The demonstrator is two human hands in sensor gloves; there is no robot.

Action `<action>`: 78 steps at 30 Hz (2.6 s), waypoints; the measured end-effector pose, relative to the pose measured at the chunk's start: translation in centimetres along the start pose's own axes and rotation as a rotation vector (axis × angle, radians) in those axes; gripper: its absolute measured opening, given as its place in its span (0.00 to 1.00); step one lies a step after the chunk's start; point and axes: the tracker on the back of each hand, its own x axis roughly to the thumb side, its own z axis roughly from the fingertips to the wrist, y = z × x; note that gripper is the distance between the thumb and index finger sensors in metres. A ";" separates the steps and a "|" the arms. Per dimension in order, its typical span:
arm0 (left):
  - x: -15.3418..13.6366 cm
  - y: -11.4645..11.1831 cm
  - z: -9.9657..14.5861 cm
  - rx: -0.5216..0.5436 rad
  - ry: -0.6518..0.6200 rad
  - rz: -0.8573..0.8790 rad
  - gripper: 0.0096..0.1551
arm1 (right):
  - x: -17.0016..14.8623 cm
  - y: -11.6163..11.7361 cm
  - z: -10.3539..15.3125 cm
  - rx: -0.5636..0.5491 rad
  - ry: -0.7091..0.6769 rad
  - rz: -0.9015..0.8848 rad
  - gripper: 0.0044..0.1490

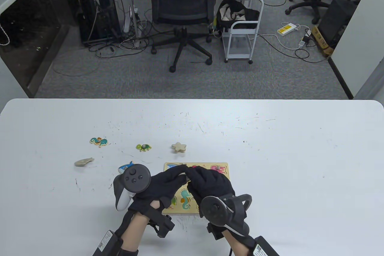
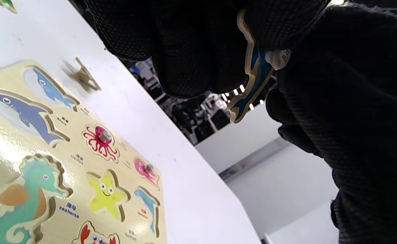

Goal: Fit puzzle pieces into frame

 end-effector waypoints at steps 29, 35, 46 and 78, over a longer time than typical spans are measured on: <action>1.4 2.6 1.1 0.205 -0.077 -0.398 0.34 | -3.5 0.6 -1.5 0.146 0.208 0.026 0.28; 2.3 3.4 2.0 0.366 -0.037 -0.797 0.35 | -5.2 1.4 -3.0 0.248 0.256 0.260 0.28; 1.1 4.7 1.9 0.300 0.150 -0.925 0.44 | -8.4 5.7 -3.5 0.440 0.361 0.379 0.28; 1.2 4.1 1.6 0.251 0.149 -0.928 0.42 | -9.2 10.5 -3.2 0.555 0.402 0.422 0.28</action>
